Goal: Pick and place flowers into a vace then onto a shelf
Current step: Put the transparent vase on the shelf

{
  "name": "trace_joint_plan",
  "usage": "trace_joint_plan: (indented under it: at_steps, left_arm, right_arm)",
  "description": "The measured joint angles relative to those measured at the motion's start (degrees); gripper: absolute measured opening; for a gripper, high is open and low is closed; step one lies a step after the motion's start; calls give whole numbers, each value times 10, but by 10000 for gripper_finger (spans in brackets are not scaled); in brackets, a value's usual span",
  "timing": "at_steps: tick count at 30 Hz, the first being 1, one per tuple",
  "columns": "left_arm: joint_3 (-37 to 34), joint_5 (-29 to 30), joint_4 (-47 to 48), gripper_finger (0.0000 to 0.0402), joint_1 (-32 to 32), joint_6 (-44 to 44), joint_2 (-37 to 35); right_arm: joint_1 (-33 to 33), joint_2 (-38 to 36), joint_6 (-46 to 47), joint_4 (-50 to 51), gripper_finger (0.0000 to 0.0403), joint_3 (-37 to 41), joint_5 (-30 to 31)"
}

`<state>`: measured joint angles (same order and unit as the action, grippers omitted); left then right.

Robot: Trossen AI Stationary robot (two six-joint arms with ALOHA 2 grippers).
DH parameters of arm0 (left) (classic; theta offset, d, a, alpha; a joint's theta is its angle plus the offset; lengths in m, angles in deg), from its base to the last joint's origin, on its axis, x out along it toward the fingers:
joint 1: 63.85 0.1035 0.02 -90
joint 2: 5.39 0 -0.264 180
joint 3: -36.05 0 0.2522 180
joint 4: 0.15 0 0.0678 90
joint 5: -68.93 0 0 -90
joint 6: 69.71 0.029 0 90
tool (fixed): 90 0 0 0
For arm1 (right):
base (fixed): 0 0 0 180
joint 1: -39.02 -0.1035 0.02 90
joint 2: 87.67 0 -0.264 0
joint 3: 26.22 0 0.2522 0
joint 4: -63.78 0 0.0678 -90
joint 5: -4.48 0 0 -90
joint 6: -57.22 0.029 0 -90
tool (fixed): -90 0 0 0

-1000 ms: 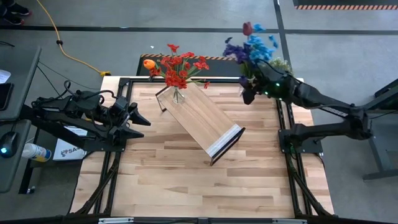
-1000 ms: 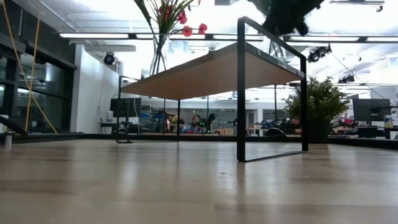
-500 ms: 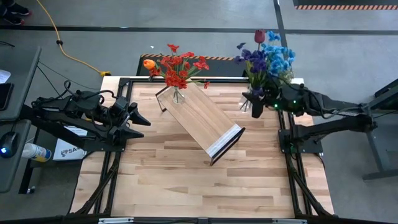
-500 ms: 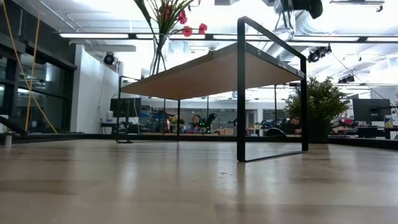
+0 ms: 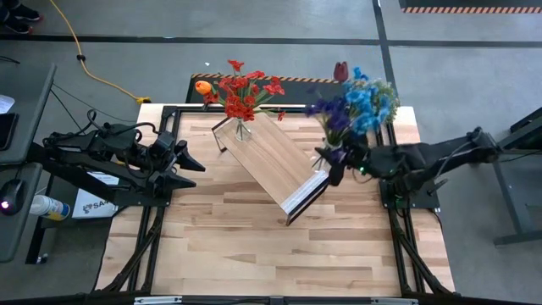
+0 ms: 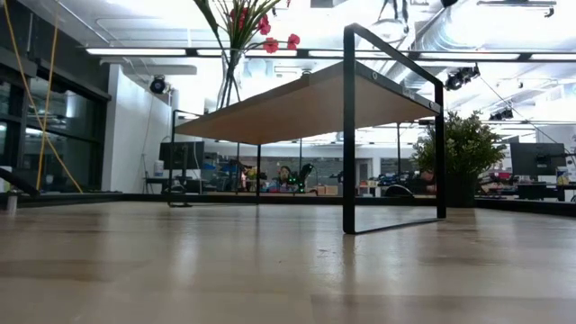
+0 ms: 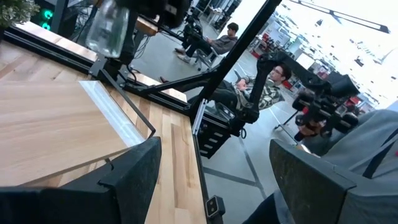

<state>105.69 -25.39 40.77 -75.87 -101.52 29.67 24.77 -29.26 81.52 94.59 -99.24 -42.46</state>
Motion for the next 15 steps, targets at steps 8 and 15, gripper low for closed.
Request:
trace_joint_plan:
  at_steps: [8,15]
  left_arm:
    - [0,-10,0,333,0,-1,0]
    - [0,-13,0,333,0,-1,0]
  right_arm:
    - [-44,80,-1,-57,158,0,68]
    - [-47,143,10,-84,158,0,94]
